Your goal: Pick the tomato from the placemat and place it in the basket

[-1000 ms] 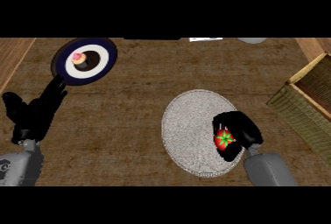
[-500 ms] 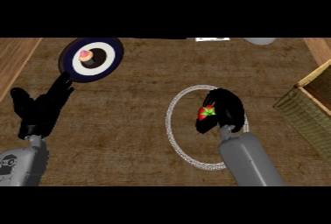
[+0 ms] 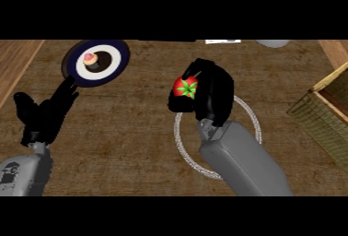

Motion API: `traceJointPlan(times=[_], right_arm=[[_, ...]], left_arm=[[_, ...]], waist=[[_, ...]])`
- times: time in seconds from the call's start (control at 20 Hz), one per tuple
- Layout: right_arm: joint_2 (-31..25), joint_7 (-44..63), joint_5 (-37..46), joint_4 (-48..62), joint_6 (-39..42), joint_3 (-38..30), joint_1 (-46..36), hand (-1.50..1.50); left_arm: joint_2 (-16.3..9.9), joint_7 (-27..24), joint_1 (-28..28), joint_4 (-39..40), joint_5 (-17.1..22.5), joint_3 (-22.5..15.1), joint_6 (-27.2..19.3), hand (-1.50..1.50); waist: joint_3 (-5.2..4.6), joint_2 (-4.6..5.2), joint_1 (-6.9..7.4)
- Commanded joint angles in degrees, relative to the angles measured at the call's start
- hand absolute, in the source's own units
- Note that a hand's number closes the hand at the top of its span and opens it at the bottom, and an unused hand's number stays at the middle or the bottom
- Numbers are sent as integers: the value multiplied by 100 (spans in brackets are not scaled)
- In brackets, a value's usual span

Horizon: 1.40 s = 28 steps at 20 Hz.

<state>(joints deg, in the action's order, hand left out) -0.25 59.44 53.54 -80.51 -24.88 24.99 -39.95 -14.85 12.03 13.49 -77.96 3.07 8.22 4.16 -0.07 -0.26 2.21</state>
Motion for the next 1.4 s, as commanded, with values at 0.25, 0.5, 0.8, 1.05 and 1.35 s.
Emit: traceJointPlan(times=[0.25, 0.5, 0.8, 1.05, 1.35], right_arm=[[23, 2340, 1506, -278, 405, -60, -1473, 150], [23, 2325, 1665, 239, 1191, -884, -2365, 150], [-321, 1769, 1987, 396, 1619, -1886, -2837, 150], [-473, 1701, 2369, 696, 1775, -2334, -3163, 150], [-1188, 1128, 2410, 871, 2124, -2951, -2940, 150]], left_arm=[[24, 31, -270, -216, 76, 58, 10, 0], [-57, -59, -235, -167, 47, 113, 29, 0], [-14, 131, -224, -207, 101, 114, 25, 0], [-60, 148, -232, -383, -15, 114, -79, 0], [11, 339, 110, -193, -20, 127, -200, 0]], waist=[[-3, -45, -145], [-3, -16, -119], [2, -3, -194], [3, -1, -175], [6, 10, -284]])
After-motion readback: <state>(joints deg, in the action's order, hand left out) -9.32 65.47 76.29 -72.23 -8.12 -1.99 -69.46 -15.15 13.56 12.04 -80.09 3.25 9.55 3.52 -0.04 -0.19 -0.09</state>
